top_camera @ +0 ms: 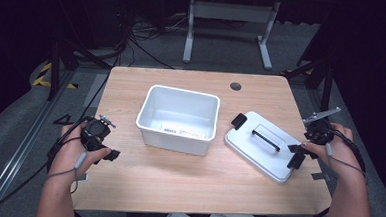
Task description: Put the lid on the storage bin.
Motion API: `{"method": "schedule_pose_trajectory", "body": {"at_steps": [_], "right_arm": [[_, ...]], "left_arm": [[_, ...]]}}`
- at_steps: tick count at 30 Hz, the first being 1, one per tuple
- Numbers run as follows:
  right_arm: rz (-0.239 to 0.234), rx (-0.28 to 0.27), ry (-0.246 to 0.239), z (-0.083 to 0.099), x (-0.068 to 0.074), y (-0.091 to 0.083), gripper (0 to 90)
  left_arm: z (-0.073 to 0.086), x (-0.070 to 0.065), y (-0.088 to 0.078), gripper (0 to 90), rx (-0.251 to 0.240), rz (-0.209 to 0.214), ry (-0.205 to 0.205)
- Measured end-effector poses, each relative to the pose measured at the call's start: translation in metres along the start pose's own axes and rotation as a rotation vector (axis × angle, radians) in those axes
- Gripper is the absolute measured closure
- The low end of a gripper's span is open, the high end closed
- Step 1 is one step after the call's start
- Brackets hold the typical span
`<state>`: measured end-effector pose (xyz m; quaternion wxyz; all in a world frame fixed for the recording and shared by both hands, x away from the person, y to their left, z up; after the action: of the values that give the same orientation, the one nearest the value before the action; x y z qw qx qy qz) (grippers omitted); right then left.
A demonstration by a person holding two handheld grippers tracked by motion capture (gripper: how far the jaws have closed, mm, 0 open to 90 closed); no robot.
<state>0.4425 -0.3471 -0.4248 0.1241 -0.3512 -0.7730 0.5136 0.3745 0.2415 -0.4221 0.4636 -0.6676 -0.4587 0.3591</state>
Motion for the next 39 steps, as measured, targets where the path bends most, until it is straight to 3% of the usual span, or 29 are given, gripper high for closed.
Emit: {"method": "schedule_pose_trajectory", "body": {"at_steps": [3, 5, 9, 10, 12, 13, 16, 25, 29, 32, 36, 39], "right_arm": [[0.023, 0.001, -0.027, -0.001, 0.0, -0.001, 23.6], [0.001, 0.013, -0.052, -0.002, 0.003, -0.001, 31.2], [-0.04, 0.003, -0.086, -0.009, 0.006, 0.002, 36.7], [-0.027, -0.013, -0.094, -0.012, 0.005, 0.002, 37.5], [-0.019, -0.05, -0.072, -0.016, 0.006, 0.003, 42.6], [-0.039, -0.054, -0.062, -0.017, 0.009, 0.004, 43.9], [-0.084, -0.053, -0.082, -0.021, 0.016, 0.01, 43.6], [-0.09, -0.017, -0.107, -0.035, 0.028, 0.031, 40.1], [-0.103, -0.012, -0.136, -0.04, 0.033, 0.042, 40.4], [-0.121, -0.004, -0.132, -0.04, 0.034, 0.051, 40.5], [-0.163, -0.046, -0.133, -0.04, 0.033, 0.066, 44.1], [-0.156, -0.045, -0.145, -0.038, 0.03, 0.075, 46.9]], "left_arm": [[-0.001, -0.001, -0.002, 29.0, -0.011, 0.011, 0.001], [-0.001, -0.002, -0.002, 29.0, -0.019, 0.014, -0.001], [0.0, -0.003, -0.004, 29.2, -0.024, 0.019, 0.002], [0.0, -0.003, -0.004, 29.2, -0.022, 0.019, 0.004], [0.0, -0.003, -0.004, 29.7, -0.025, 0.017, 0.008], [0.0, -0.004, -0.004, 29.7, -0.027, 0.017, 0.01], [0.001, -0.005, -0.004, 29.5, -0.025, 0.025, 0.005], [0.002, -0.005, -0.004, 29.2, -0.027, 0.026, 0.005], [0.003, -0.005, -0.004, 29.2, -0.026, 0.027, -0.002], [0.003, -0.006, -0.003, 29.1, -0.024, 0.028, 0.004], [0.003, -0.006, -0.002, 29.1, -0.021, 0.036, 0.009], [0.003, -0.005, 0.0, 29.1, -0.015, 0.035, 0.008]]}}
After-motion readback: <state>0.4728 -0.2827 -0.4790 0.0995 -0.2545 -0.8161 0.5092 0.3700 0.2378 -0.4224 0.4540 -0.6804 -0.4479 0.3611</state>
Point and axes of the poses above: each handheld gripper's, and its own axes: y roughly forward along the jaws, z roughly out of its underside, x roughly to its left, the point moved 7 cm from there along y, roughly forward along the jaws, and after that the axes turned 14 degrees about -y, right-handed, at the moved point
